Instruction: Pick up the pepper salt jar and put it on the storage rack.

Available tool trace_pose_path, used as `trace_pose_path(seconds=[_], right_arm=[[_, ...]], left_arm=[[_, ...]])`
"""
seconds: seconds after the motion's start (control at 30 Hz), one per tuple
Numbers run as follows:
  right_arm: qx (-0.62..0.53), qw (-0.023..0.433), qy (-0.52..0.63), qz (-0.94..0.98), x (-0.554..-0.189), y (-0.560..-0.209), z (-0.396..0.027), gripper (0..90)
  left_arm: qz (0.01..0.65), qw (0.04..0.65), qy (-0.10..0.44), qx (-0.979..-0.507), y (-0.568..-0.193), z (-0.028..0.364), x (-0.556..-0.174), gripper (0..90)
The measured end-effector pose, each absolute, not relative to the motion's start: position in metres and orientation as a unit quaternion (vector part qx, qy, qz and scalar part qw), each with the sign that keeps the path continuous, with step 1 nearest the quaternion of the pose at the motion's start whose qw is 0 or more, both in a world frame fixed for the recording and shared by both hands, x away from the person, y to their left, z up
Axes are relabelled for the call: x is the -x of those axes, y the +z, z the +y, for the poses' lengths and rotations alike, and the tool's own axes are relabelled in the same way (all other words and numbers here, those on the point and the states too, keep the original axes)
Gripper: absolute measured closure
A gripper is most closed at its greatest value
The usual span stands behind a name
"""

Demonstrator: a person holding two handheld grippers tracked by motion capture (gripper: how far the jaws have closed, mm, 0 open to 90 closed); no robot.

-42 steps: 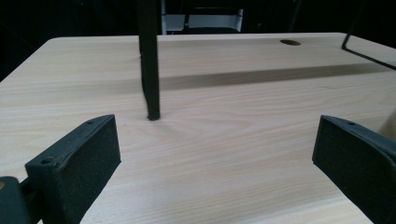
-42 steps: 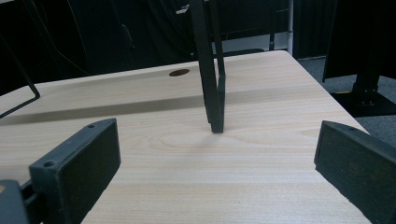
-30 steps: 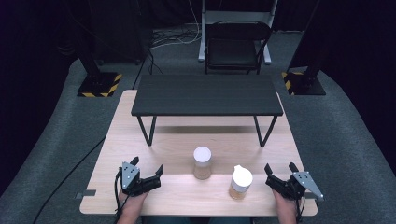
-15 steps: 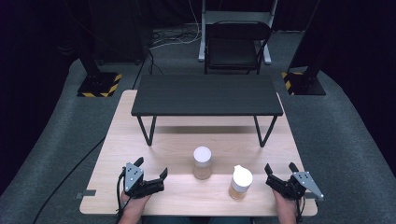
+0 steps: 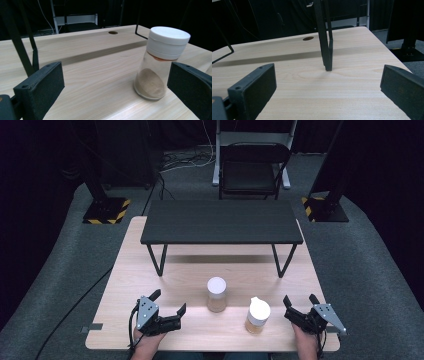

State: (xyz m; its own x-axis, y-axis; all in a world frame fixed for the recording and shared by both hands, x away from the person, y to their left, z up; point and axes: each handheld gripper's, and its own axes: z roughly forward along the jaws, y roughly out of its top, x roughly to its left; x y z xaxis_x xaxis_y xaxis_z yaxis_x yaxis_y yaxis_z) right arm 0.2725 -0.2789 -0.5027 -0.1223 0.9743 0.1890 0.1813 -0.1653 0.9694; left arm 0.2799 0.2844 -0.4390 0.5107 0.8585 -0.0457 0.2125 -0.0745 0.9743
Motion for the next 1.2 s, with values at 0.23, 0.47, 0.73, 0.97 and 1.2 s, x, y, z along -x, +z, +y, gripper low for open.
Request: trace_pose_path(seconds=[0.23,0.47,0.73,0.97,1.2], right_arm=[[-0.547,0.373,0.532,0.528,-0.272,-0.503,-0.279,0.0],[-0.547,0.372,0.532,0.529,-0.273,-0.503,-0.279,0.0],[-0.547,0.371,0.533,0.529,-0.273,-0.503,-0.279,0.0],[-0.547,0.37,0.533,0.529,-0.273,-0.503,-0.28,0.0],[-0.546,0.37,0.534,0.529,-0.272,-0.503,-0.28,0.0]], left_arm=[[0.392,0.553,0.288,-0.677,-0.439,0.279,-0.28,0.5],[0.383,0.561,0.278,-0.679,-0.437,0.271,-0.283,0.5],[0.373,0.566,0.271,-0.683,-0.437,0.261,-0.286,0.5],[0.368,0.564,0.265,-0.69,-0.438,0.253,-0.29,0.5],[0.362,0.569,0.253,-0.693,-0.438,0.242,-0.298,0.5]])
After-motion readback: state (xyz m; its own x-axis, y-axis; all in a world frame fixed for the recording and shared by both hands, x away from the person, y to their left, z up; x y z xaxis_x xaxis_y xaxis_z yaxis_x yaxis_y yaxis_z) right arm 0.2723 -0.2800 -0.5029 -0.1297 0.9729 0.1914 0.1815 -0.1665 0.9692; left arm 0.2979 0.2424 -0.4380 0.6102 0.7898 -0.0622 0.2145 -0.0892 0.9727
